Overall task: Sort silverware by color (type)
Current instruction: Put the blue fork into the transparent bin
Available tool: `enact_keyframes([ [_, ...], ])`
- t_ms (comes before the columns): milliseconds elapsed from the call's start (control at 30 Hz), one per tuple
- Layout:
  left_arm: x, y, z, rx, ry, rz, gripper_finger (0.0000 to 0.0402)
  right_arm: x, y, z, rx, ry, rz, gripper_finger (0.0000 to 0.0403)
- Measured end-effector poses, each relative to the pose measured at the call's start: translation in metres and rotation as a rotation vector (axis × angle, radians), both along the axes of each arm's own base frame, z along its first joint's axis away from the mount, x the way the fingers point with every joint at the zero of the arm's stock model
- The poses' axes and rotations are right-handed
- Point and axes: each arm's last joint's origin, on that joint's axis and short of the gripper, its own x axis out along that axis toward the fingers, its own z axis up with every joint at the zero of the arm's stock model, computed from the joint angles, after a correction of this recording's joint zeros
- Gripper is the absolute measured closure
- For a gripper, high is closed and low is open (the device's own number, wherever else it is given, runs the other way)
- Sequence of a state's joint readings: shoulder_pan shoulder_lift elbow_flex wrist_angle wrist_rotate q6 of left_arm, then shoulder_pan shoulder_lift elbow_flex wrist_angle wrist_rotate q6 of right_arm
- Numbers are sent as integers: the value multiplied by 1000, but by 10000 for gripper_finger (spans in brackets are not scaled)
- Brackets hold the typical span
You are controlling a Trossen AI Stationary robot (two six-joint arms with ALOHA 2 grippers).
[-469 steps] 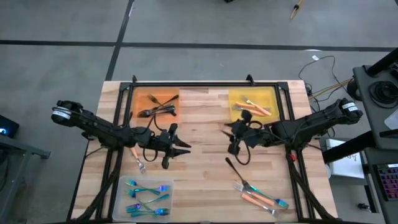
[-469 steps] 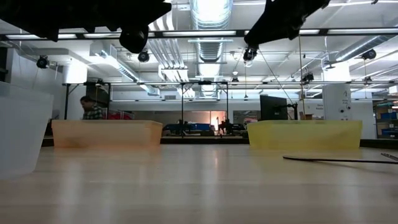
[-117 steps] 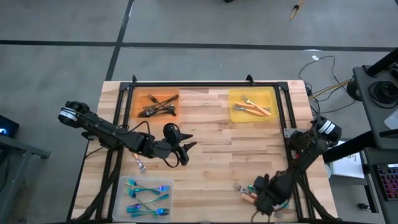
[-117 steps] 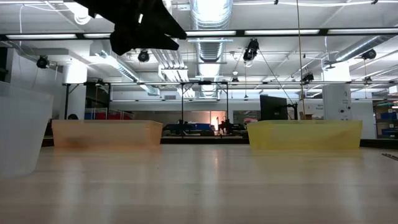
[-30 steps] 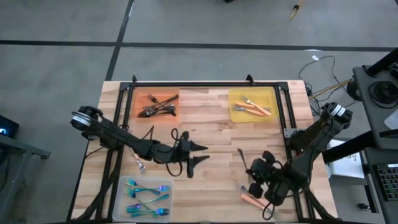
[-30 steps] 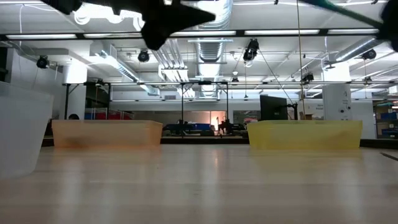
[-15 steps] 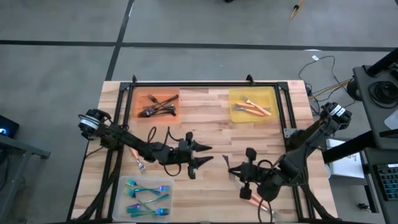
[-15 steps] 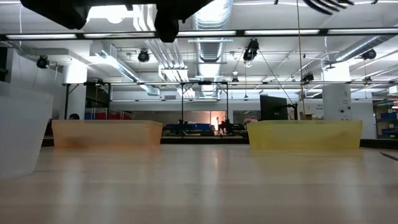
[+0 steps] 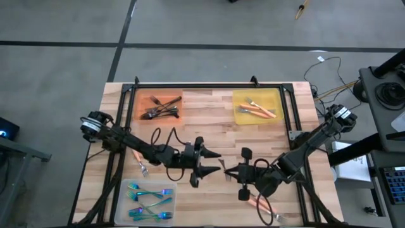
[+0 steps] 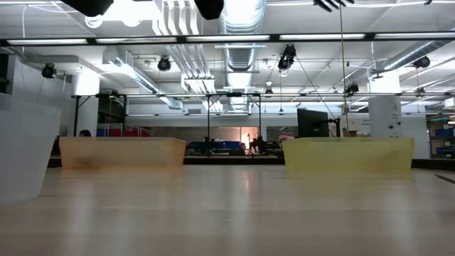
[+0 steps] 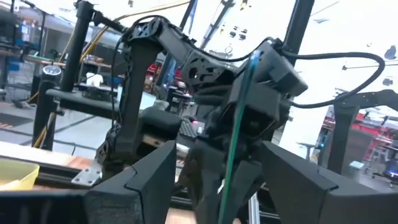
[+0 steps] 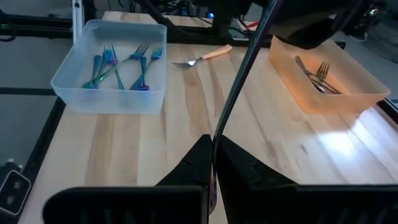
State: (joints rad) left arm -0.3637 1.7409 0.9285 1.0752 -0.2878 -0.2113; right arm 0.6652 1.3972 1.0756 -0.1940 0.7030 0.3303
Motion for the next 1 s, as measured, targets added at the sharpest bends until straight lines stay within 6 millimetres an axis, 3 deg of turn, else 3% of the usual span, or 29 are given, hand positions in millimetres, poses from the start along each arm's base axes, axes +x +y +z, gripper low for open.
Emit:
enact_keyframes([
  [300,4,-3,11,-17,-23,-23,190,4,-2,-3,4,25,39,394],
  [467,7,-4,17,-14,-30,-48,210,7,-4,-4,-9,26,37,394],
  [600,8,-5,17,-7,-13,-49,256,7,-4,-4,-11,24,39,394],
  [833,8,-6,17,0,-15,-76,387,7,-4,-3,-12,24,43,394],
  [1000,8,-6,17,9,-17,-79,397,7,-3,-3,3,21,43,394],
])
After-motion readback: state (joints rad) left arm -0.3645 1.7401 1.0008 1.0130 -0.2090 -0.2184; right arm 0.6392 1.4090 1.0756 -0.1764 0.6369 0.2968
